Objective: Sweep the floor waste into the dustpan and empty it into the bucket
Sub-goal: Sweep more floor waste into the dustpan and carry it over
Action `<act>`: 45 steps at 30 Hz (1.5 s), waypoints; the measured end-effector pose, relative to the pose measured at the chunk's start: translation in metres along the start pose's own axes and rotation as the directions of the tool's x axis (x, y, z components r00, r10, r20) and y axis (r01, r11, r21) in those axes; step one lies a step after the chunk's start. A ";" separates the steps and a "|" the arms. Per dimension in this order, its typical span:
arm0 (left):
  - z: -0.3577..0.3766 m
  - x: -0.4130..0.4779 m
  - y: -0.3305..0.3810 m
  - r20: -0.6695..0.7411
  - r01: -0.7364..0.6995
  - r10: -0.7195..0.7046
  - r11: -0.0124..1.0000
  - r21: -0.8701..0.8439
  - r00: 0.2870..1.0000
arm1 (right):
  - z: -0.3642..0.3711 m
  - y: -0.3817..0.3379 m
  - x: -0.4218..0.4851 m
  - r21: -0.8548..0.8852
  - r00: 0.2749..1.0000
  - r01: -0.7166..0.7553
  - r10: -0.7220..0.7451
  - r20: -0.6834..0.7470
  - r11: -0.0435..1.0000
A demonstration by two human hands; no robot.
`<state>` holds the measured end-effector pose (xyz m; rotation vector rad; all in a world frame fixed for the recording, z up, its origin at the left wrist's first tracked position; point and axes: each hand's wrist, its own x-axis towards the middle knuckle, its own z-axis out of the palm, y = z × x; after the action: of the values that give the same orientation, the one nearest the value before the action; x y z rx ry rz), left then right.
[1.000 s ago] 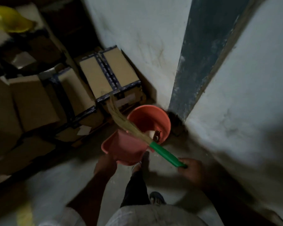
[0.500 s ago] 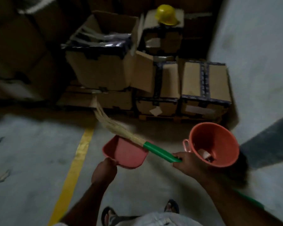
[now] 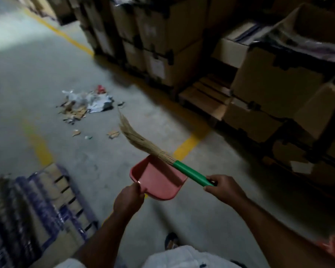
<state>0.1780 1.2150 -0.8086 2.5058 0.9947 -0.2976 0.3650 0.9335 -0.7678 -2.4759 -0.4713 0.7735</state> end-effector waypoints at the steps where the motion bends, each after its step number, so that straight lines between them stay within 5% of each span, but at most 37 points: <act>1: -0.008 0.003 -0.014 -0.006 0.022 -0.022 1.000 -0.015 1.000 | 0.008 -0.017 0.010 -0.011 1.000 0.015 -0.015 0.021 1.000; 11: -0.049 0.050 -0.098 -0.072 0.224 -0.243 0.952 -0.210 0.967 | 0.048 -0.157 0.127 -0.189 0.966 0.196 -0.156 0.208 0.962; 27: -0.147 0.244 -0.146 -0.069 0.455 -0.523 0.792 -0.408 0.849 | 0.051 -0.379 0.403 -0.287 0.862 0.427 -0.291 0.415 0.857; 40: -0.224 0.431 -0.277 0.000 0.524 -0.601 0.696 -0.491 0.799 | 0.098 -0.541 0.607 -0.560 0.920 0.326 -0.118 0.374 0.762; 45: -0.268 0.509 -0.324 0.035 0.531 -0.600 0.677 -0.509 0.799 | 0.102 -0.594 0.660 -0.673 0.890 0.392 -0.074 0.449 0.627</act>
<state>0.3315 1.8559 -0.8471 1.7110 1.6657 -0.0295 0.7152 1.7552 -0.7960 -2.8755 -1.5240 1.1203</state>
